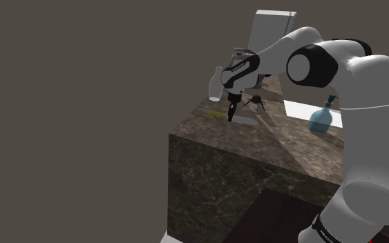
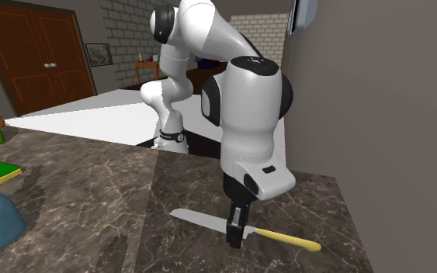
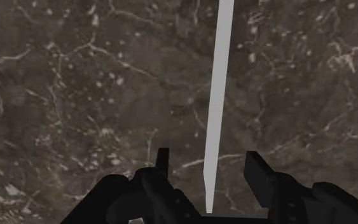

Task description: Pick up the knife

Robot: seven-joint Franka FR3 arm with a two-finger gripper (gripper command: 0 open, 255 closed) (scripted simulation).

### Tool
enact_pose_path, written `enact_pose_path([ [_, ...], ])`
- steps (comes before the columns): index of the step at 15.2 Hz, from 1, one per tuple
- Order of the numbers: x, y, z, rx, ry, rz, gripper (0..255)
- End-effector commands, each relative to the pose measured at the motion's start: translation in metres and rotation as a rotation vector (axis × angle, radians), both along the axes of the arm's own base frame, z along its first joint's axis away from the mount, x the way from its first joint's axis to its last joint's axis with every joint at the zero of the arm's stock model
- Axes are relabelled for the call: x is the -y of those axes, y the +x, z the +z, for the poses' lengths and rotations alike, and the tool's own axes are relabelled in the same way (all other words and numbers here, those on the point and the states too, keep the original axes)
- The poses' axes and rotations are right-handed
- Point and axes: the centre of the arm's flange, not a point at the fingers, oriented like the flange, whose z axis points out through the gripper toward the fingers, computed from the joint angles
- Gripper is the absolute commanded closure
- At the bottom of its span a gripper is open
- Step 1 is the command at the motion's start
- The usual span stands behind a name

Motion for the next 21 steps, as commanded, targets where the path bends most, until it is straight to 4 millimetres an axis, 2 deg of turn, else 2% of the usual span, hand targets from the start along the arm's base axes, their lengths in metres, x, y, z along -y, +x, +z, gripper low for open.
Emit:
enact_pose_path([
  [1, 0.000, 0.000, -0.001, 0.000, 0.000, 0.000, 255],
  [9, 0.000, -0.001, -0.001, 0.000, 0.000, 0.000, 255],
  [21, 0.000, -0.001, 0.063, 0.000, 0.000, 0.000, 255],
])
